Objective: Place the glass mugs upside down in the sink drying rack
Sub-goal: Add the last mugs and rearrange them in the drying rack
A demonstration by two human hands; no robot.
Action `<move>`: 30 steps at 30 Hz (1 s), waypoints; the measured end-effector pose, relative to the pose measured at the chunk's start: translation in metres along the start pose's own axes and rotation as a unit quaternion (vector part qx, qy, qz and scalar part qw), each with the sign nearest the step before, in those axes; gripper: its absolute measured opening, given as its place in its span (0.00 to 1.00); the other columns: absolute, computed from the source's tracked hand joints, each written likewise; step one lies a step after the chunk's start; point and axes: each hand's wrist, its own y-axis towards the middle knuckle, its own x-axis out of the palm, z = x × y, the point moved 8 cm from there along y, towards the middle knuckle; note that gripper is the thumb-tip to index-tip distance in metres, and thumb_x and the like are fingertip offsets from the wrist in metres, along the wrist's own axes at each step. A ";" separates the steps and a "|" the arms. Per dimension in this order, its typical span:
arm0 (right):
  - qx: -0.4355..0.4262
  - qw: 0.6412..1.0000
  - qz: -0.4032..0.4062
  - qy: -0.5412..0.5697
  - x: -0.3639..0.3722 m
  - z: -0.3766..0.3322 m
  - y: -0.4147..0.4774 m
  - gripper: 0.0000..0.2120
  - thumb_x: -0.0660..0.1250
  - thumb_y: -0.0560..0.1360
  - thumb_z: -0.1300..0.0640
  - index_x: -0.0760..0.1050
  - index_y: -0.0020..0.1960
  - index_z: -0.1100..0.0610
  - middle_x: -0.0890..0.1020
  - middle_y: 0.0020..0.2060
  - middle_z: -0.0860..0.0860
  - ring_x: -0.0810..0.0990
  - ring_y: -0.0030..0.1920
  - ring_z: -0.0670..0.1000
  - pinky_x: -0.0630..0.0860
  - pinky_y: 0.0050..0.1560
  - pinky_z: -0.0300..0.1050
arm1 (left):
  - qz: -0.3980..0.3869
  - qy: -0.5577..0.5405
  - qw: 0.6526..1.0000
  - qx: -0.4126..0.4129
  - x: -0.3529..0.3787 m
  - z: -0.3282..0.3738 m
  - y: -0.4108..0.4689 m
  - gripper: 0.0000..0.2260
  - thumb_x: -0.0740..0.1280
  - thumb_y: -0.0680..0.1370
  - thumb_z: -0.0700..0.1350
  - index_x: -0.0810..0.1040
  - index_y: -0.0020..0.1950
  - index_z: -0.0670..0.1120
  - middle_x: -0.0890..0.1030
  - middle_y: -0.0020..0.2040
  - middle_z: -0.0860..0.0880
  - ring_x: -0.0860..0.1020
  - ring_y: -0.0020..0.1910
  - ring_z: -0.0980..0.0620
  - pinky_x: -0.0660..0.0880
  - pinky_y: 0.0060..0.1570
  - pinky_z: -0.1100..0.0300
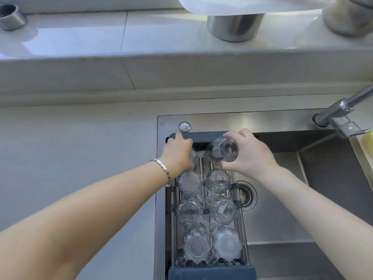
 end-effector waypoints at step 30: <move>0.159 0.968 0.009 0.195 0.097 0.023 0.017 0.37 0.73 0.68 0.47 0.62 0.71 0.59 0.71 0.67 0.57 0.70 0.67 0.55 0.68 0.64 0.47 | 0.052 -0.074 0.996 -0.022 0.019 -0.023 -0.002 0.25 0.72 0.71 0.51 0.70 0.62 0.42 0.68 0.63 0.44 0.73 0.57 0.43 0.74 0.51 0.51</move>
